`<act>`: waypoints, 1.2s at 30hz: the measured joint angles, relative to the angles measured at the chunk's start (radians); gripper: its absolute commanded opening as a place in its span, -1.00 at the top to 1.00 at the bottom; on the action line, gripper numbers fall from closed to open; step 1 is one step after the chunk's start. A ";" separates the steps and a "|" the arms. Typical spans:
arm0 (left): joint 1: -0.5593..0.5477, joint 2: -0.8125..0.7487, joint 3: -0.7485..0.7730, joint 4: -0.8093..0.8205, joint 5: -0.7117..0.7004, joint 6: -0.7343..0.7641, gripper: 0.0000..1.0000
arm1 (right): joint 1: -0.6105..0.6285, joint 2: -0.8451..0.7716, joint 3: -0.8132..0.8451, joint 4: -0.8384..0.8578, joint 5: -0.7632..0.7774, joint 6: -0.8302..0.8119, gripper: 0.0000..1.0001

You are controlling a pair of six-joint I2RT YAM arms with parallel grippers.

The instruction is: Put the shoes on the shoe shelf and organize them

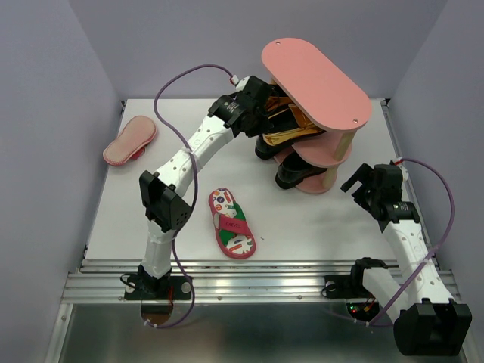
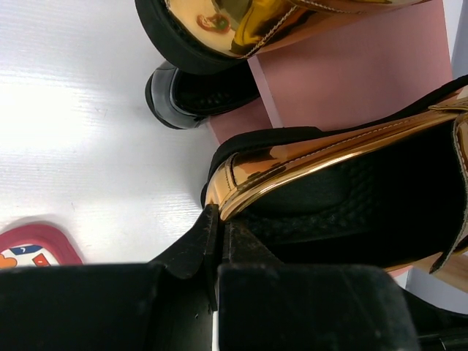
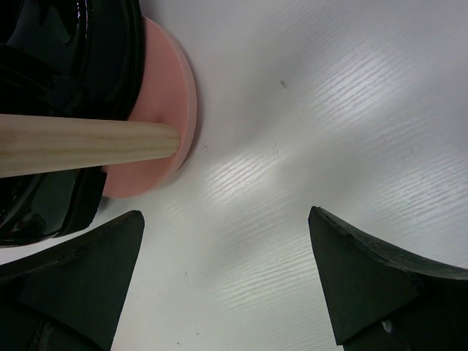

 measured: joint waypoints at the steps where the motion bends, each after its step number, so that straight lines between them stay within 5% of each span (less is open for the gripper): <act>1: 0.000 0.000 0.000 0.000 0.000 0.000 0.76 | 0.000 0.000 0.000 0.000 0.000 0.000 -1.00; 11: 0.008 0.000 0.035 0.134 0.088 -0.021 -0.17 | 0.000 0.000 0.000 0.000 0.000 0.000 -1.00; 27: 0.002 -0.085 0.038 0.171 0.113 0.001 -0.21 | 0.000 0.000 -0.001 0.000 0.000 0.000 -1.00; 36: -0.002 -0.399 -0.192 0.164 -0.055 0.049 -0.30 | 0.000 0.000 -0.001 0.000 0.000 0.000 -1.00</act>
